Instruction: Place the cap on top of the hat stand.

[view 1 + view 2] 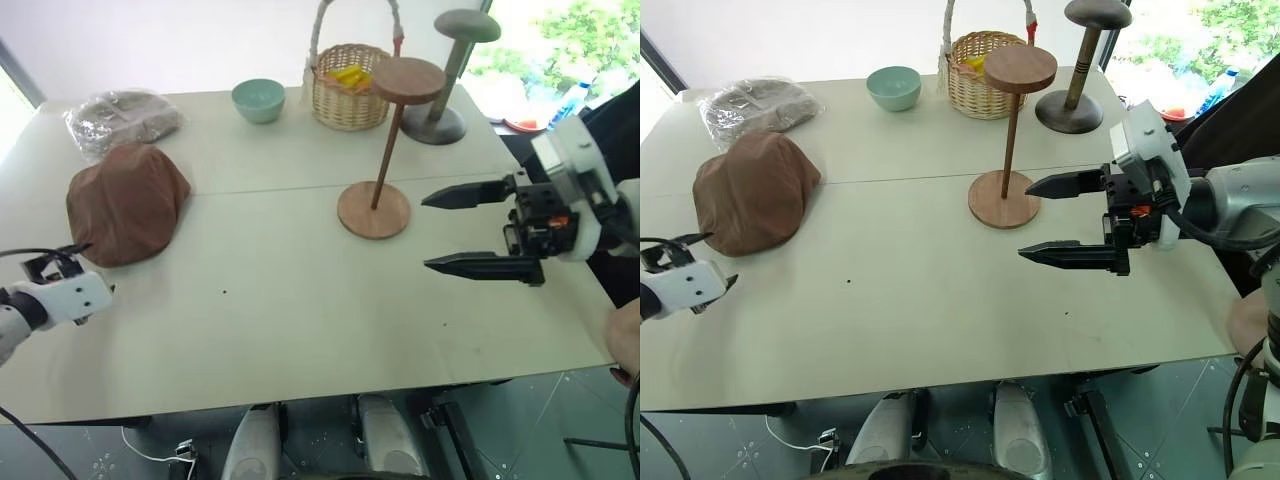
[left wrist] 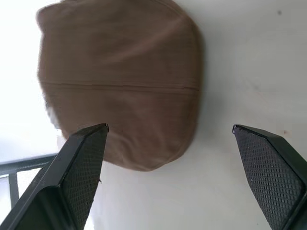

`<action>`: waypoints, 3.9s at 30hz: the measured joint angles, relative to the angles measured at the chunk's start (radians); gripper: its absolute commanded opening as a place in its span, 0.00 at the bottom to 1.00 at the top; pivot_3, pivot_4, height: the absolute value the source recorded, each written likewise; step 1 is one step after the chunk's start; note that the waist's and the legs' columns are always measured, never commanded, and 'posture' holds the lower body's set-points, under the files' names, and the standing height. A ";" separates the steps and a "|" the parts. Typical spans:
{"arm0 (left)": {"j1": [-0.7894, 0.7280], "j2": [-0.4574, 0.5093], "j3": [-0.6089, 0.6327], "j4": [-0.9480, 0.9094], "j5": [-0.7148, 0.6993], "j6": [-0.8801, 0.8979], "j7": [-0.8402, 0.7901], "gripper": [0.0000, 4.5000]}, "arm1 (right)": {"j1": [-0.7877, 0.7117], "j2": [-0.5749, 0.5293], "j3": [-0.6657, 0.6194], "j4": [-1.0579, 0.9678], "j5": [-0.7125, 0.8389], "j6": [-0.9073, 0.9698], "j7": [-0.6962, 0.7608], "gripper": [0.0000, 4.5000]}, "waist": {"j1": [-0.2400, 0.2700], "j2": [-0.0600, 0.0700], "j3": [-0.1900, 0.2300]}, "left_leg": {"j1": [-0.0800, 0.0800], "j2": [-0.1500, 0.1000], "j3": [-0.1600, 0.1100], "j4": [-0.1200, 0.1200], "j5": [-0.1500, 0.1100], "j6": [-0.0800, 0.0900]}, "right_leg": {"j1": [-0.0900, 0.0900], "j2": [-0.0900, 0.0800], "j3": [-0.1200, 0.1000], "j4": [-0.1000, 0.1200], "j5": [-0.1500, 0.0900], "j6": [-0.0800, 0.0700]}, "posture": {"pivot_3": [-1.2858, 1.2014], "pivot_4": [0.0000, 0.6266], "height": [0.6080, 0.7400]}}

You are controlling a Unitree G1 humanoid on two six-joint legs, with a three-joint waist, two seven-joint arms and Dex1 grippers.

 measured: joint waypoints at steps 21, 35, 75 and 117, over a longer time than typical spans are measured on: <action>-0.459 -0.077 -0.351 0.456 0.259 0.002 0.441 0.97 | -0.049 -0.003 -0.019 -0.016 0.126 0.034 -0.222 1.00 | 0.035 -0.001 -0.002 | 0.001 0.002 0.004 0.004 0.000 0.000 | 0.001 0.000 -0.002 0.006 0.001 0.001 | 0.52 0.24 1.00; -0.660 -0.119 -0.517 0.624 0.320 -0.088 0.520 0.97 | -0.101 0.017 0.017 0.016 0.137 0.024 -0.274 1.00 | 0.053 -0.001 -0.002 | 0.000 0.002 0.005 0.011 0.000 0.000 | 0.003 -0.001 -0.002 0.008 0.001 0.001 | 0.52 0.24 1.00; -1.238 -0.233 -0.469 0.399 0.055 -0.097 0.319 0.01 | -0.021 -0.155 -0.193 0.185 0.071 -0.034 -0.263 1.00 | 0.045 -0.005 0.000 | -0.017 0.016 0.023 0.018 0.000 0.001 | -0.007 0.001 -0.005 0.009 0.003 0.007 | 0.52 0.24 1.00; -1.110 -0.518 -0.573 0.052 -0.065 -0.031 -0.081 0.91 | 0.051 -0.130 -0.247 0.071 0.136 -0.049 -0.421 1.00 | 0.024 -0.004 -0.001 | -0.016 0.016 0.023 0.019 0.001 0.001 | -0.007 0.003 -0.002 0.011 0.003 0.010 | 0.52 0.24 1.00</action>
